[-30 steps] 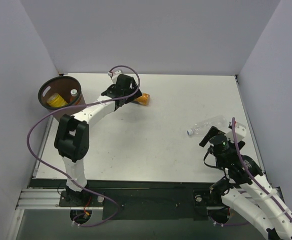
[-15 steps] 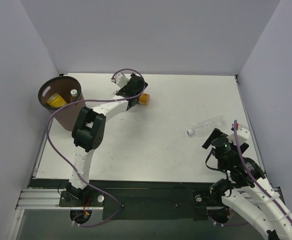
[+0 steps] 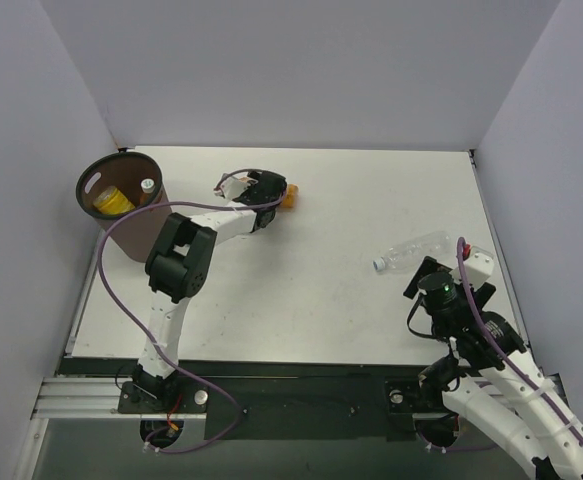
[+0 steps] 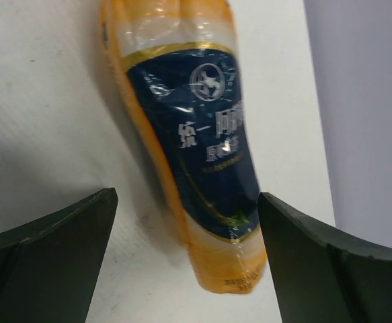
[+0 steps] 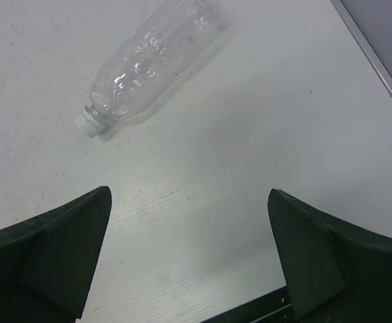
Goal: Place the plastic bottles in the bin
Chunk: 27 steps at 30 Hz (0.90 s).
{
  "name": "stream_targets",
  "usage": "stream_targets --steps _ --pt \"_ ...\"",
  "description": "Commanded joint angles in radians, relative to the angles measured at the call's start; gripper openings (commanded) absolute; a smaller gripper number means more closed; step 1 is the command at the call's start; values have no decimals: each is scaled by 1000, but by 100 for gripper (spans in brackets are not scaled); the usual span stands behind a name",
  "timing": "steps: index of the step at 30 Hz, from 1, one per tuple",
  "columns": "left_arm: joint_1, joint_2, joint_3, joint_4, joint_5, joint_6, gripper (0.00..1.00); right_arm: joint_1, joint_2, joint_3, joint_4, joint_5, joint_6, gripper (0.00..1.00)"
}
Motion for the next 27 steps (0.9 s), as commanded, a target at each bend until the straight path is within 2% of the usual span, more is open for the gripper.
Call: stream_targets --steps 1,13,17,19,22,27 --pt "3 -46 -59 -4 -21 -133 97 6 31 19 -22 40 -21 95" --pt "38 52 31 18 63 -127 97 6 31 16 -17 32 -21 95" --pt "43 110 141 -37 76 -114 94 6 32 18 -17 29 -20 95" --pt "44 133 167 -51 83 -120 87 6 32 18 -17 29 -20 95" --pt "47 130 178 -48 89 -109 71 7 28 19 -19 29 -21 95" --pt "40 45 149 -17 65 29 52 6 37 19 -17 29 -15 95"
